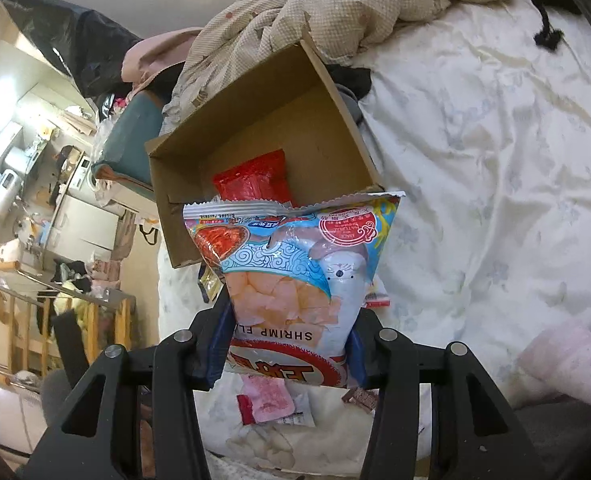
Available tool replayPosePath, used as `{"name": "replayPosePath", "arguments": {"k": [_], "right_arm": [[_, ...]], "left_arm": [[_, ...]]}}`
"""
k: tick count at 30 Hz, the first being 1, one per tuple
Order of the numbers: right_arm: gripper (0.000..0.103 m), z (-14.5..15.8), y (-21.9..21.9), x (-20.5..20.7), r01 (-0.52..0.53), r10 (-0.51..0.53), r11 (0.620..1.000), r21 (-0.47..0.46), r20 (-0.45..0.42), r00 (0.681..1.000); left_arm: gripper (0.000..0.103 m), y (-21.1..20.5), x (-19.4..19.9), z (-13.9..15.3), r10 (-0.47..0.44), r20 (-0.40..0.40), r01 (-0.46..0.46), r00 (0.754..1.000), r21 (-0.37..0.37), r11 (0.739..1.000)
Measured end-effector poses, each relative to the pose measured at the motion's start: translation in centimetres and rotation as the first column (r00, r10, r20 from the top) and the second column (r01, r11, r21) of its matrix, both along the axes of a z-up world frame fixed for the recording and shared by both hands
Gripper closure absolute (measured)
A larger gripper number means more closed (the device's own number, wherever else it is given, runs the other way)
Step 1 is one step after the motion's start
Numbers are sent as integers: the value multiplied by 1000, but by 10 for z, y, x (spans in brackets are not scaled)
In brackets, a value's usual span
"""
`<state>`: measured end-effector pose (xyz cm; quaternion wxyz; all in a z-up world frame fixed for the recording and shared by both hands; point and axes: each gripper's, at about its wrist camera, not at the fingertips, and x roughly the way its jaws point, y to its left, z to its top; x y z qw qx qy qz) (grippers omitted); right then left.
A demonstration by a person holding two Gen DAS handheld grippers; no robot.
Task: Organize snacks
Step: 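Hold the shrimp-flake bag with the right gripper while the left gripper grasps the pink packet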
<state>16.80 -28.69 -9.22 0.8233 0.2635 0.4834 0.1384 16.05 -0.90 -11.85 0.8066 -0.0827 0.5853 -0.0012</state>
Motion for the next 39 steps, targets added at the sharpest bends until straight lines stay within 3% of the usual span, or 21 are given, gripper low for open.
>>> {"name": "replayPosePath", "arguments": {"k": [7, 13, 20, 23, 25, 28, 30, 35, 39], "right_arm": [[53, -2, -5, -2, 22, -22, 1000, -2, 4, 1000], [53, -4, -7, -1, 25, -24, 1000, 17, -7, 1000], [53, -6, -5, 2, 7, -6, 999, 34, -19, 1000], [53, -5, -5, 1, 1, 0, 999, 40, -18, 1000], [53, -5, -4, 1, -3, 4, 999, 45, -17, 1000], [53, -6, -2, 2, -11, 12, 998, 64, -17, 1000], [53, -5, -2, 4, -15, 16, 997, 75, -14, 1000], [53, -4, -1, 5, -14, 15, 997, 74, -13, 1000], [53, -5, 0, 6, -8, 10, 997, 72, -22, 1000]], "left_arm": [[2, -16, -13, -41, 133, -144, -137, 980, -16, 990], [2, -56, -25, -45, 55, -119, -49, 991, 57, 997], [2, -70, -22, -62, 67, -150, -47, 986, 129, 990], [3, -69, -23, -65, 67, -143, -51, 987, 115, 992], [9, -65, -21, -60, 64, -133, -51, 989, 97, 994], [27, -61, -23, -61, 56, -145, -51, 988, 39, 998], [40, -63, -24, -60, 37, -137, -31, 990, 48, 998], [42, -64, -27, -58, 17, -130, -9, 991, 61, 998], [36, -66, -23, -61, 37, -165, -27, 986, 61, 998]]}}
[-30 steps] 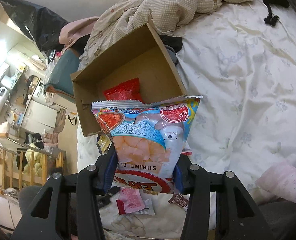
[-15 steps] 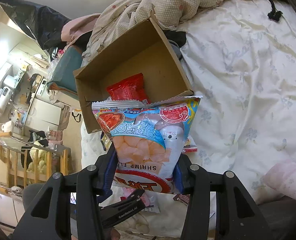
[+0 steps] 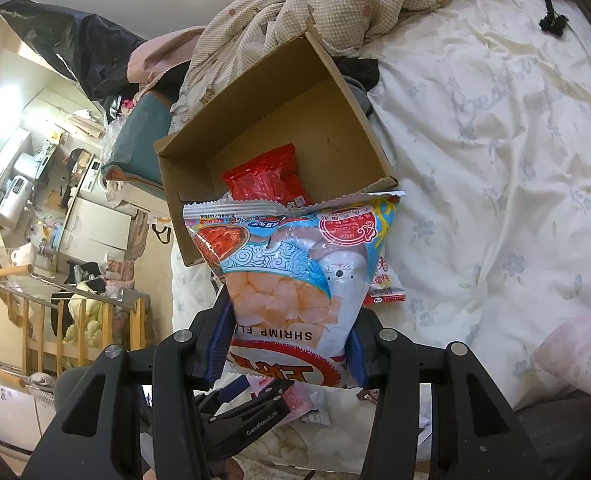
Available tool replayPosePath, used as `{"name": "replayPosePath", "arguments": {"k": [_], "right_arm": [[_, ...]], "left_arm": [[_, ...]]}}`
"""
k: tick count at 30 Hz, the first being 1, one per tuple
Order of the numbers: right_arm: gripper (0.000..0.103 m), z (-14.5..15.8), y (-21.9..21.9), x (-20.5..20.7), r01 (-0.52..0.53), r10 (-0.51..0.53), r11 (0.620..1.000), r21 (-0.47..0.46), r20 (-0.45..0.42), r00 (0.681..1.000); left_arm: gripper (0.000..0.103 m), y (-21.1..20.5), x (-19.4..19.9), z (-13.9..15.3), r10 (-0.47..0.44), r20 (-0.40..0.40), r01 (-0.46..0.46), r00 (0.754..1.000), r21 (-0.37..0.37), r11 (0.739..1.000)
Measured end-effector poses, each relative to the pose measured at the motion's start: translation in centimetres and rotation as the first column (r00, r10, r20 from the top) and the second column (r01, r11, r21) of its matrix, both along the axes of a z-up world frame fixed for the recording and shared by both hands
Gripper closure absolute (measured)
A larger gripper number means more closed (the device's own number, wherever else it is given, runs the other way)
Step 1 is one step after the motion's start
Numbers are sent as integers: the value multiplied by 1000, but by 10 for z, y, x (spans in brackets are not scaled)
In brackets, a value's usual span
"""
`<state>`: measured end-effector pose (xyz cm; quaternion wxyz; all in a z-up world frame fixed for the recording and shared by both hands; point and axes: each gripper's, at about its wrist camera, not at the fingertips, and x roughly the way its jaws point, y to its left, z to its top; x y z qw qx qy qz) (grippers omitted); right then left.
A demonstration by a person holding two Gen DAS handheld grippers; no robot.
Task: Organize snacks
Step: 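Hold the shrimp-flake bag with the right gripper while the left gripper grasps the pink packet, then carry both packets over the box and open both grippers to drop them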
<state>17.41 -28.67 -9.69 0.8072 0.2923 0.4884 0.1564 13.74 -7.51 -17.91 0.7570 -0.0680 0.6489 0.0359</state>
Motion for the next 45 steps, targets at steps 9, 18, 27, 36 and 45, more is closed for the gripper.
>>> {"name": "replayPosePath", "arguments": {"k": [9, 18, 27, 36, 45], "right_arm": [[53, -3, 1, -2, 6, -6, 1000, -22, -4, 1000], [53, -3, 0, -3, 9, -9, 1000, -9, -1, 1000], [53, -3, -2, -5, 18, -18, 1000, -5, 1, 1000], [53, 6, -5, -9, 35, -34, 999, -2, 48, 998], [53, 26, 3, 6, 16, -7, 997, -71, 125, 992]], "left_arm": [[60, -11, 6, -5, -25, -9, 25, 1000, 2, 1000], [97, 5, 11, 37, -102, 59, 109, 993, -148, 983], [98, 33, 23, 90, -128, 182, 167, 975, -218, 962], [98, 60, 39, 124, -118, 266, 171, 957, -183, 968], [98, 82, 79, 155, -120, 358, 172, 926, -117, 978]]}}
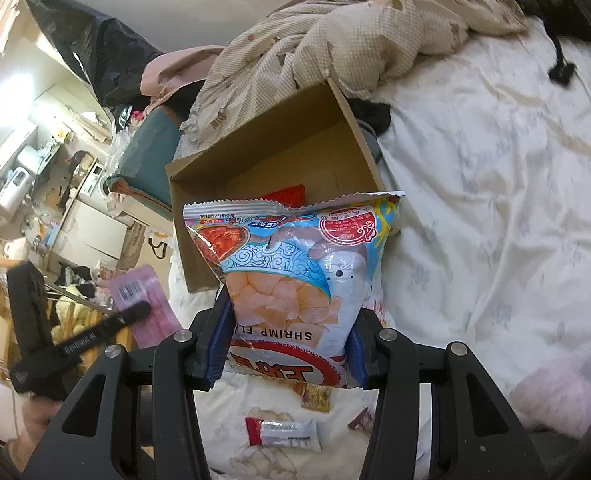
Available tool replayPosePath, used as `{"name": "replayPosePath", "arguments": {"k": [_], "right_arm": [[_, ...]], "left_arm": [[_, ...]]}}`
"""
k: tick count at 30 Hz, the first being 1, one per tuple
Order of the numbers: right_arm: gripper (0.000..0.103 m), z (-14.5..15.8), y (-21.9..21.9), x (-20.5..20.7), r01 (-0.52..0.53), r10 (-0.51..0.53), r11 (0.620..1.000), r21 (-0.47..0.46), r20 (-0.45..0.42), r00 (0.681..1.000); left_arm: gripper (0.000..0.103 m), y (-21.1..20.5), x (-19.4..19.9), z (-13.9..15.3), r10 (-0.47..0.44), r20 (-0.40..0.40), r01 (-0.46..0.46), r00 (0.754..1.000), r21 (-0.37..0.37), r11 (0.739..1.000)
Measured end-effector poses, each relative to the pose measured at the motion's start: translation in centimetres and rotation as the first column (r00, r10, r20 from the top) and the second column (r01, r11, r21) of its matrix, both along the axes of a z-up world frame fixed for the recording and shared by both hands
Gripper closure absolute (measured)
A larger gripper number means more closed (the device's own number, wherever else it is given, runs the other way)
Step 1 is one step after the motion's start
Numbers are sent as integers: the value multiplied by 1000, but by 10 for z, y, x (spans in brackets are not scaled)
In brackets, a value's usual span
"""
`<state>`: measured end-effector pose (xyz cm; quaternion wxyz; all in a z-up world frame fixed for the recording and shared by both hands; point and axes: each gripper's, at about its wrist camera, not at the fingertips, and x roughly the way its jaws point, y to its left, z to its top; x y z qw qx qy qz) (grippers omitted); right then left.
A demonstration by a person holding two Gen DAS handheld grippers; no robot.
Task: Organize snacks
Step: 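Carry both packets over the box and open both grippers to drop them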
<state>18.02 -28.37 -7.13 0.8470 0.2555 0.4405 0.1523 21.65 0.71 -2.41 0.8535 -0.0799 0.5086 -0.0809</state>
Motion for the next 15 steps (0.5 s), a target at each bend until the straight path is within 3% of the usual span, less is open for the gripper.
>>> {"name": "replayPosePath", "arguments": {"k": [5, 15], "right_arm": [[53, 1, 4, 20, -12, 12, 1000, -26, 16, 1000], [53, -1, 11, 76, -16, 18, 998, -65, 38, 999]], "left_arm": [[98, 0, 29, 8, -10, 35, 9, 999, 20, 1000], [97, -21, 81, 3, -59, 72, 49, 996, 129, 990]]}}
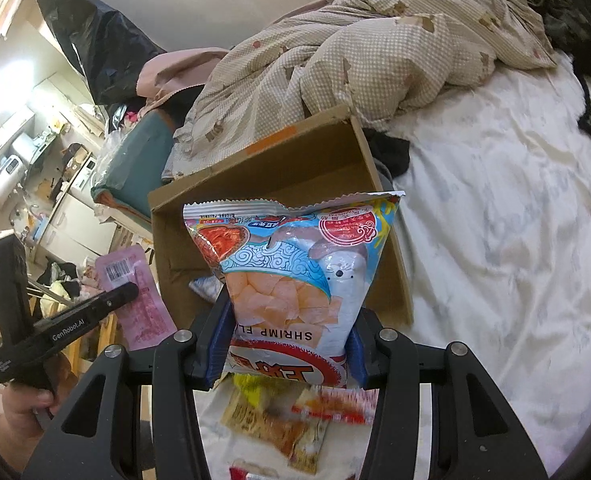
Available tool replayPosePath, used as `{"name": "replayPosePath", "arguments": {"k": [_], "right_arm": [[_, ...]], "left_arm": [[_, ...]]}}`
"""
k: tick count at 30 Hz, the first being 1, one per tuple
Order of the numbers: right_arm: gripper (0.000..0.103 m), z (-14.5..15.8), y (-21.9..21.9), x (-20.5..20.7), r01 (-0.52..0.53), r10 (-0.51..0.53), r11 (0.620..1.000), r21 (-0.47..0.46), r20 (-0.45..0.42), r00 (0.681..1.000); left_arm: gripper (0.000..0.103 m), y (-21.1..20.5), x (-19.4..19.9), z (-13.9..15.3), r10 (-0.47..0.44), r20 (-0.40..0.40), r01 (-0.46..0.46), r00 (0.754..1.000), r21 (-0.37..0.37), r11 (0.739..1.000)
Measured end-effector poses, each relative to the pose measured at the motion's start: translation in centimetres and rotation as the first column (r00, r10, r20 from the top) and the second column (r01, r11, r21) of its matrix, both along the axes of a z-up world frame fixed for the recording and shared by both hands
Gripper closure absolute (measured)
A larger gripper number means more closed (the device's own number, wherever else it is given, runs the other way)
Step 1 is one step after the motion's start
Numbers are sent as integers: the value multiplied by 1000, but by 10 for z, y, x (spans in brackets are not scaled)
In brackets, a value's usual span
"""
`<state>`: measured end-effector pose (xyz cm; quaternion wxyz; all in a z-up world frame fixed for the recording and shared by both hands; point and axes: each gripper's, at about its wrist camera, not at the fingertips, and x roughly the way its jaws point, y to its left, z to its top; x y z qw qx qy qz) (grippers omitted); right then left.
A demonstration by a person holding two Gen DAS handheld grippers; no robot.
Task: Organize snacks
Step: 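Carry both packets over the box and open both grippers to drop them, then withdraw both grippers from the box back toward the remaining snacks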
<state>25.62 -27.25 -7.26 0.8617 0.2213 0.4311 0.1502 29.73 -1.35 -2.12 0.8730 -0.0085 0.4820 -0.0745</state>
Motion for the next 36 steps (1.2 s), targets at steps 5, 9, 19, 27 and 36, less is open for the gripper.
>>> {"name": "replayPosePath", "arguments": {"k": [5, 9, 19, 27, 36], "right_arm": [[53, -7, 6, 25, -19, 19, 999, -26, 6, 1000], [53, -15, 10, 40, -28, 28, 998, -62, 1, 1000], [52, -24, 21, 52, -53, 51, 996, -68, -20, 998], [13, -21, 29, 52, 10, -4, 978, -206, 28, 1000], [13, -22, 25, 53, -19, 20, 990, -138, 5, 1000]], "left_arm": [[97, -6, 14, -7, -1, 42, -1, 999, 46, 999], [97, -5, 21, -20, 4, 31, -5, 1000, 45, 999], [97, -3, 26, -29, 13, 18, -14, 1000, 42, 999], [90, -9, 25, -38, 10, -19, -9, 1000, 47, 999], [33, -10, 19, -37, 18, -6, -18, 1000, 50, 999]]}}
